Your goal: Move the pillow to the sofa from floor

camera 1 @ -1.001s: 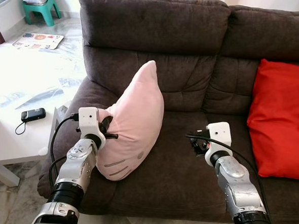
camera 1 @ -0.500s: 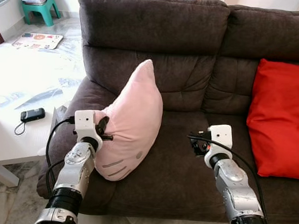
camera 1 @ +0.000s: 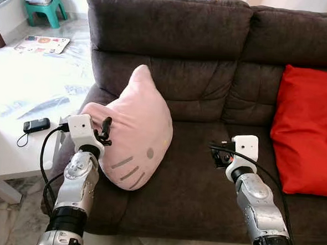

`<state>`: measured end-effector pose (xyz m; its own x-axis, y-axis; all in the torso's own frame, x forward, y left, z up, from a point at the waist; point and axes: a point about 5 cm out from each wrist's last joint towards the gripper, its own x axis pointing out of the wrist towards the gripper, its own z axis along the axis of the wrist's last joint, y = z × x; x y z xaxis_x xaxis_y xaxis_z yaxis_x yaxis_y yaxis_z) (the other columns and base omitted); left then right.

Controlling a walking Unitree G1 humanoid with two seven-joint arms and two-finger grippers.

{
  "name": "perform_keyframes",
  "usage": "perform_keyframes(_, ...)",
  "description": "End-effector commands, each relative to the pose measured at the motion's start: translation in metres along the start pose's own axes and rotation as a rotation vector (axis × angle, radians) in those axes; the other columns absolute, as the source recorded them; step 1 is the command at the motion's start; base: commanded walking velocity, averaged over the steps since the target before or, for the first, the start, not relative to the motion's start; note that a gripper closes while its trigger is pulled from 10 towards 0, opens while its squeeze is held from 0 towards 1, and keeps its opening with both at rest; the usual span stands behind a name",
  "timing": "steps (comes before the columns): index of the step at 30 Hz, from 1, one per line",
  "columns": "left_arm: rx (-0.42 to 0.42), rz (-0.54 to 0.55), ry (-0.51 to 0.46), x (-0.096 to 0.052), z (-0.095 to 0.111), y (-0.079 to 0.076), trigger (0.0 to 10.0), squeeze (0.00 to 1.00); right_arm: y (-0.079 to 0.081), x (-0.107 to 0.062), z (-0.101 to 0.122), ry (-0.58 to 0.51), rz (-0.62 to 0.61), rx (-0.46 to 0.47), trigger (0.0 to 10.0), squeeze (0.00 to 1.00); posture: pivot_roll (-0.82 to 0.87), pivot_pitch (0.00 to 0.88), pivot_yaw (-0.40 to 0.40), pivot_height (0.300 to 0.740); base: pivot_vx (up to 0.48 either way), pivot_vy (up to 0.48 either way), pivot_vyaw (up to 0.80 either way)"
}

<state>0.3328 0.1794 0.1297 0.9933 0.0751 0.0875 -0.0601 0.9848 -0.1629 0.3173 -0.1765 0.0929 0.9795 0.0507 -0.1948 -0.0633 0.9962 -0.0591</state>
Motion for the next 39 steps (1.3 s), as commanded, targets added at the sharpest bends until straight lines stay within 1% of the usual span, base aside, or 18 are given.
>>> perform_keyframes(1,0.022,-0.017,-0.008,-0.003,0.004,-0.003,10.0,1.00,-0.001,-0.002,0.005,-0.028,-0.007,0.005,10.0,0.00,-0.02,0.062,-0.033,0.740,0.000,0.000,0.00)
perform_keyframes(5,0.098,-0.073,-0.044,-0.009,0.012,-0.010,10.0,1.00,-0.001,-0.001,0.005,-0.037,-0.008,0.010,10.0,0.00,-0.02,0.069,-0.034,0.740,0.000,0.000,0.00)
perform_keyframes(7,0.116,-0.101,-0.058,-0.011,0.014,-0.014,10.0,1.00,-0.001,-0.001,0.006,-0.044,-0.011,0.014,10.0,0.00,-0.01,0.070,-0.033,0.740,0.000,0.000,0.00)
perform_keyframes(8,0.126,-0.144,-0.079,-0.015,0.017,-0.019,10.0,0.19,0.000,-0.002,0.007,-0.065,-0.014,0.020,10.0,0.00,-0.01,0.071,-0.032,0.740,0.000,0.000,0.00)
perform_keyframes(9,0.137,-0.164,-0.090,-0.017,0.019,-0.022,10.0,0.00,0.000,-0.002,0.008,-0.077,-0.015,0.023,10.0,0.00,-0.01,0.071,-0.032,0.740,0.000,0.000,0.00)
perform_keyframes(11,0.153,-0.195,-0.105,-0.021,0.021,-0.025,10.0,0.00,0.000,-0.003,0.011,-0.106,-0.022,0.030,10.0,0.00,-0.01,0.072,-0.031,0.740,0.000,0.000,0.00)
perform_keyframes(13,0.211,-0.224,-0.126,-0.029,0.021,-0.027,10.0,0.00,-0.003,-0.008,0.016,-0.175,-0.045,0.071,10.0,0.00,-0.01,0.071,-0.029,0.740,0.000,0.000,0.00)
perform_keyframes(15,0.247,-0.228,-0.137,-0.034,0.020,-0.026,10.0,0.00,-0.005,-0.012,0.019,-0.226,-0.063,0.096,10.0,0.00,-0.01,0.071,-0.029,0.740,0.000,0.000,0.00)
perform_keyframes(16,0.271,-0.211,-0.139,-0.036,0.020,-0.023,10.0,0.00,-0.005,-0.017,0.018,-0.251,-0.071,0.113,10.0,0.00,-0.01,0.071,-0.028,0.740,0.000,0.000,0.00)
perform_keyframes(17,0.322,-0.192,-0.146,-0.038,0.019,-0.019,10.0,0.00,-0.007,-0.025,0.013,-0.273,-0.091,0.145,10.0,0.00,-0.01,0.070,-0.029,0.740,0.000,0.000,0.00)
perform_keyframes(18,0.322,-0.192,-0.146,-0.038,0.019,-0.019,10.0,0.00,-0.007,-0.025,0.013,-0.273,-0.091,0.145,10.0,0.00,-0.01,0.070,-0.029,0.740,0.000,0.000,0.00)
perform_keyframes(19,0.354,-0.188,-0.150,-0.040,0.020,-0.018,10.0,0.00,-0.007,-0.029,0.008,-0.278,-0.101,0.156,10.0,0.00,0.00,0.068,-0.029,0.740,0.000,0.000,0.00)
perform_keyframes(20,0.366,-0.188,-0.152,-0.040,0.020,-0.018,10.0,0.00,-0.008,-0.031,0.007,-0.279,-0.104,0.158,10.0,0.00,0.00,0.068,-0.029,0.740,0.000,0.000,0.00)
perform_keyframes(22,0.344,-0.159,-0.143,-0.040,0.018,-0.014,10.0,0.00,-0.008,-0.039,-0.003,-0.271,-0.116,0.170,10.0,0.00,0.00,0.062,-0.023,0.740,0.000,0.000,0.00)
perform_keyframes(26,0.333,-0.143,-0.120,-0.040,0.013,-0.010,10.0,0.00,-0.008,-0.042,-0.009,-0.268,-0.129,0.176,10.0,0.00,0.00,0.050,-0.011,0.740,0.000,0.000,0.00)
perform_keyframes(29,0.318,-0.126,-0.100,-0.038,0.006,-0.006,10.0,0.00,-0.011,-0.039,-0.009,-0.276,-0.166,0.190,10.0,0.00,-0.01,0.032,0.002,0.740,0.000,0.000,0.00)
perform_keyframes(35,0.300,-0.123,-0.099,-0.035,0.006,-0.006,10.0,0.00,-0.011,-0.032,-0.001,-0.313,-0.171,0.207,10.0,0.00,-0.01,0.007,0.014,0.740,0.000,0.000,0.00)
perform_keyframes(39,0.283,-0.117,-0.100,-0.033,0.006,-0.004,10.0,0.00,-0.008,-0.028,-0.002,-0.314,-0.167,0.213,10.0,0.00,-0.01,0.000,0.024,0.740,0.000,0.000,0.00)
